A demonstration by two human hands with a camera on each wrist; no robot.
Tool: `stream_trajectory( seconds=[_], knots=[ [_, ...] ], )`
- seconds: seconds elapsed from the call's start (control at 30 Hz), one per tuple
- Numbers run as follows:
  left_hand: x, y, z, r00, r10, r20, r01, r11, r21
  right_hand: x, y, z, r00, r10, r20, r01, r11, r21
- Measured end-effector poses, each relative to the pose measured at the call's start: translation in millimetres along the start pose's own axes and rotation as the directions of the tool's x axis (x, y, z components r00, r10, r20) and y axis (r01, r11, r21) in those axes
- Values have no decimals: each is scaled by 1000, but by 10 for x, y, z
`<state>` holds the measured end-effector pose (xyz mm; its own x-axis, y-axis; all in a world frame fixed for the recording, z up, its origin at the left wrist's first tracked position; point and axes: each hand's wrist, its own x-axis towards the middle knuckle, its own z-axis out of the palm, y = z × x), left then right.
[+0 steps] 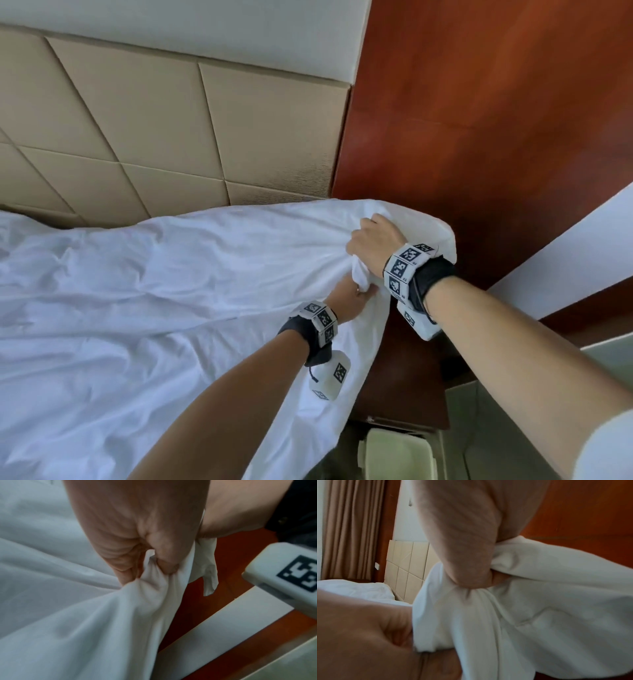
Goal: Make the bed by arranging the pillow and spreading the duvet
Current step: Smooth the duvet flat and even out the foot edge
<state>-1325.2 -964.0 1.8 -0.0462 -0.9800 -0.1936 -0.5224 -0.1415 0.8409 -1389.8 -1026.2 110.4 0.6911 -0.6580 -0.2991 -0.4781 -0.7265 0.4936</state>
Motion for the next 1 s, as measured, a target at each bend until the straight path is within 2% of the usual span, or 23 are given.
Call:
stream_trajectory(
  seconds=[0.13,0.2,0.27,0.33,0.4,0.47,0.53,0.63,0.7,0.73,0.8,0.87,0.9,1.0],
  knots=[
    [77,-280,-331,973,-58,223,38,995,95,293,-76,64,989,-124,-82,124,992,2],
    [14,-348,-674,929,-209,307,155,969,191,418,-178,11,961,-228,-159,226,974,-29],
    [-68,-421,-1091,886,-334,323,268,935,232,536,-304,-106,917,-332,-223,319,943,-93],
    [-154,-546,-1487,881,-403,247,348,906,241,628,-432,-208,860,-428,-278,406,904,-134],
    [-251,-648,-1790,909,-416,37,396,887,238,690,-517,-309,826,-471,-308,435,882,-181],
    [-305,-753,-2000,901,-393,-185,429,870,242,779,-558,-321,753,-520,-404,482,853,-199],
    [-310,-763,-2097,911,-344,-228,398,877,267,854,-580,-308,667,-604,-437,553,794,-254],
    [-178,-652,-2173,965,-202,-168,252,890,380,802,-609,-349,554,-707,-440,621,703,-347],
    [27,-586,-2190,985,-158,-67,171,854,491,770,-642,-318,527,-730,-435,644,677,-356],
    [136,-532,-2163,985,-170,9,135,815,563,776,-652,-266,509,-741,-437,656,663,-361],
    [335,-504,-2098,969,-230,88,124,767,629,847,-646,-122,481,-738,-473,659,660,-361],
    [489,-496,-2069,960,-253,121,114,747,655,897,-579,49,512,-687,-515,643,704,-300],
    [542,-504,-2071,965,-244,97,126,753,646,917,-528,127,551,-645,-529,629,738,-244],
    [707,-637,-2126,975,-221,-21,190,784,591,949,-363,325,772,-434,-464,506,862,37]
  ],
)
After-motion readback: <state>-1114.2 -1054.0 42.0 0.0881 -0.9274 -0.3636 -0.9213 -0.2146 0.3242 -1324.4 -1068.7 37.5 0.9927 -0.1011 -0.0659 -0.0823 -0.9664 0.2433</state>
